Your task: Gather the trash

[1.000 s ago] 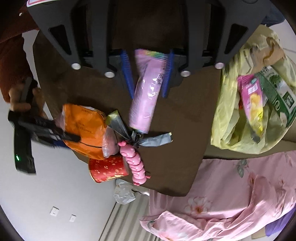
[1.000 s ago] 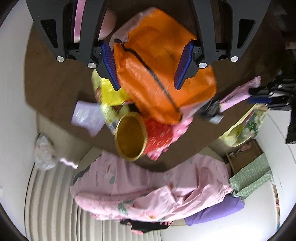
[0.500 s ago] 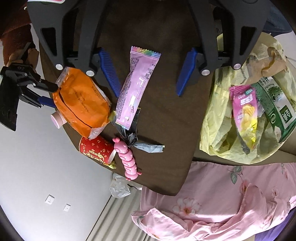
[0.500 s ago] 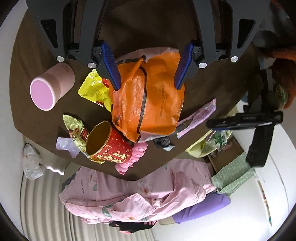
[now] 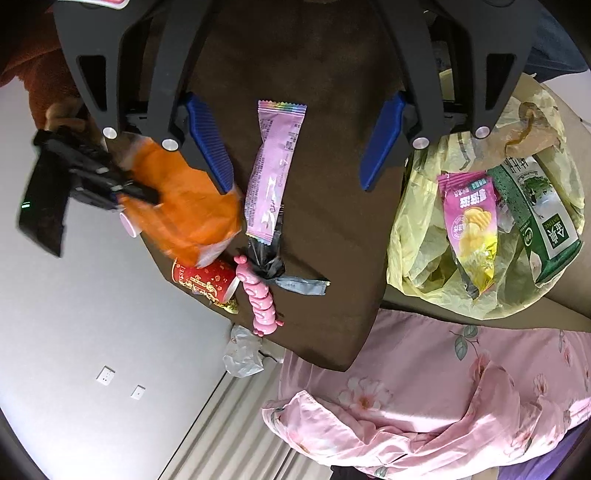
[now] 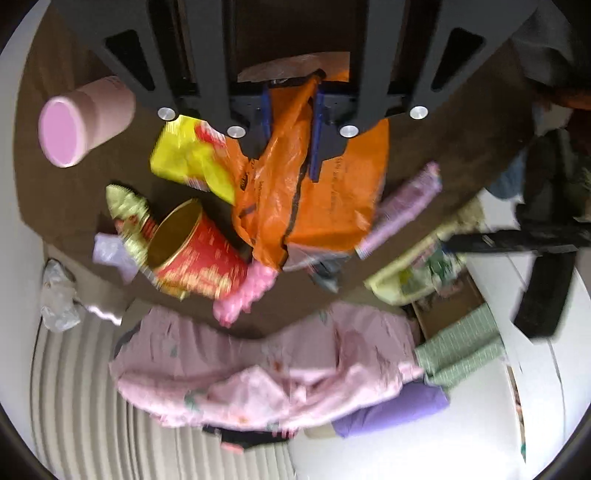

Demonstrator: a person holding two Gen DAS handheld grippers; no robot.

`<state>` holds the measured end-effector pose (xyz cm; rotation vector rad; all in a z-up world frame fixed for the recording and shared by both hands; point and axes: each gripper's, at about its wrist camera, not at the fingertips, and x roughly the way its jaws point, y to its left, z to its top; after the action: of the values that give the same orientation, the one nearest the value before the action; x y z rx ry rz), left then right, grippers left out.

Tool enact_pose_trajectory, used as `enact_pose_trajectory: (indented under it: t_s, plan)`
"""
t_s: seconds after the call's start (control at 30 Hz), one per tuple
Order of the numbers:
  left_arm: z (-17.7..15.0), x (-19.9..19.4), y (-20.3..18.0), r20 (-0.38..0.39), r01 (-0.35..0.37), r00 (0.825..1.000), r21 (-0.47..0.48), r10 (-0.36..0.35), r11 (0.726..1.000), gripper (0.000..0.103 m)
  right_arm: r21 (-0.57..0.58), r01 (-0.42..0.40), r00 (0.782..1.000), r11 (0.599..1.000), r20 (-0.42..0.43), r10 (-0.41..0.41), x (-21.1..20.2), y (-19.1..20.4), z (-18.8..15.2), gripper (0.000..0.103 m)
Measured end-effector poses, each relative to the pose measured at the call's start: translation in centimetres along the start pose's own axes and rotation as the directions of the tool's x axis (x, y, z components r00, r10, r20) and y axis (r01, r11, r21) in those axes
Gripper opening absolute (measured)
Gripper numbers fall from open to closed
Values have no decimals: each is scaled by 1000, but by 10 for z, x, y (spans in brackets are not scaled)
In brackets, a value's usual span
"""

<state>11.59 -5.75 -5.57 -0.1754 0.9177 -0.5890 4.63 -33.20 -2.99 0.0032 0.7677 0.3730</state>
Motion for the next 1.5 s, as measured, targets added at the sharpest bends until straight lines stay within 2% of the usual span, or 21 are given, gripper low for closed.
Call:
enact_pose_trajectory:
  t_s: [0.1, 0.13, 0.2, 0.27, 0.33, 0.47, 0.63, 0.73, 0.8, 0.9, 0.97, 1.03, 1.1, 1.13, 1.2, 1.23, 1.3, 1.43, 1.5]
  plan:
    - [-5, 4, -1, -16, 11, 1000, -8, -11, 1000, 68, 10, 23, 998, 1000, 60, -24, -28, 0, 4, 10]
    - [-6, 7, -3, -29, 19, 999, -9, -19, 1000, 72, 19, 32, 996, 999, 82, -34, -40, -1, 4, 10]
    - [-11, 13, -6, -67, 56, 996, -7, -56, 998, 85, 32, 49, 993, 998, 109, -52, -57, -3, 3, 10]
    - [-16, 19, -10, -98, 69, 993, 6, -68, 998, 85, 42, 74, 990, 996, 117, -78, -70, -4, -2, 10]
    - [-19, 25, -15, -111, 56, 992, 24, -53, 998, 85, 48, 87, 990, 995, 105, -92, -77, -5, -12, 10]
    - [-16, 30, -24, -85, -7, 996, 75, 14, 997, 85, 67, 94, 993, 993, 67, -98, -77, -7, -31, 10]
    - [-1, 45, -40, -86, -55, 994, 163, 69, 985, 76, 120, 63, 995, 991, 69, -72, -81, -7, -51, 10]
    - [6, 56, -50, -102, -67, 991, 198, 89, 978, 67, 83, 56, 994, 995, 88, -63, -87, 5, -51, 6]
    - [8, 61, -54, -121, -66, 988, 204, 92, 977, 51, 68, 31, 993, 997, 110, -39, -95, 11, -48, 6]
    - [7, 65, -57, -139, -58, 986, 209, 89, 976, 37, 89, -18, 987, 996, 163, 3, -112, 11, -41, 6]
    - [2, 64, -58, -149, -50, 985, 215, 84, 975, 34, 109, -30, 983, 994, 185, 9, -122, 8, -37, 6]
    - [-3, 61, -58, -154, -47, 985, 215, 81, 975, 34, 124, -48, 986, 991, 163, 27, -121, 2, -39, 6]
    - [-8, 54, -55, -155, -41, 985, 198, 72, 979, 34, 141, -38, 991, 989, 129, 20, -117, -2, -44, 9]
    - [-11, 50, -53, -153, -40, 986, 184, 69, 982, 34, 150, -15, 995, 989, 101, -1, -114, -5, -49, 14]
    - [-13, 41, -48, -147, -41, 987, 156, 64, 987, 34, 160, 7, 997, 987, 69, -18, -113, -10, -59, 56]
    - [-14, 35, -46, -142, -41, 988, 145, 61, 989, 34, 166, -3, 997, 986, 74, -10, -115, -13, -66, 60]
    - [-15, 25, -43, -128, -42, 990, 132, 59, 990, 36, 183, 6, 998, 983, 67, -19, -119, -18, -81, 60]
    - [-17, 11, -43, -102, -39, 993, 123, 52, 992, 39, 240, 100, 995, 966, -29, -96, -117, -28, -109, 60]
    - [-18, 10, -45, -101, -33, 994, 124, 46, 992, 42, 318, 82, 996, 945, -44, -72, -112, -34, -128, 60]
